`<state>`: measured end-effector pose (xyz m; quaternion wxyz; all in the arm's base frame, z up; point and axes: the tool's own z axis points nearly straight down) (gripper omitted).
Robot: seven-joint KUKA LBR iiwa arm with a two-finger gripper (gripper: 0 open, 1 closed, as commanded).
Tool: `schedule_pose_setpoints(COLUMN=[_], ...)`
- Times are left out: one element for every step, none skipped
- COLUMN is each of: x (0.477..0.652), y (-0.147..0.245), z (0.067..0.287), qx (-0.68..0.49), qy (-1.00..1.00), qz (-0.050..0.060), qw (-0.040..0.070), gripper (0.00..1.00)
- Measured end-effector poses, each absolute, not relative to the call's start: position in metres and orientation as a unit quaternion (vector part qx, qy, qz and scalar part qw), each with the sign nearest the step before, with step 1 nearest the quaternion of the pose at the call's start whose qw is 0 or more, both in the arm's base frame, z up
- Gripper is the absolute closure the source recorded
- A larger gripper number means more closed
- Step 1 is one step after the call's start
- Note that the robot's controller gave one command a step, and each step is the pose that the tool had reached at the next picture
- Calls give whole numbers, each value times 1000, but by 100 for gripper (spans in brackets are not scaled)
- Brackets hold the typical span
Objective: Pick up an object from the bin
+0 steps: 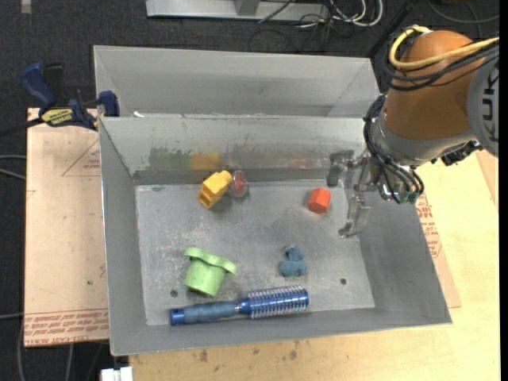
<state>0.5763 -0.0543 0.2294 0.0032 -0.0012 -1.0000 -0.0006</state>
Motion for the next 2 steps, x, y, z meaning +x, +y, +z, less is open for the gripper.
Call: schedule_pose_setpoints(x=[532,535], y=[30,-2], z=[140,68], qx=[181,274], qy=[-984,-962], qz=[-2,-1], qw=[2,2], gripper=[0,0])
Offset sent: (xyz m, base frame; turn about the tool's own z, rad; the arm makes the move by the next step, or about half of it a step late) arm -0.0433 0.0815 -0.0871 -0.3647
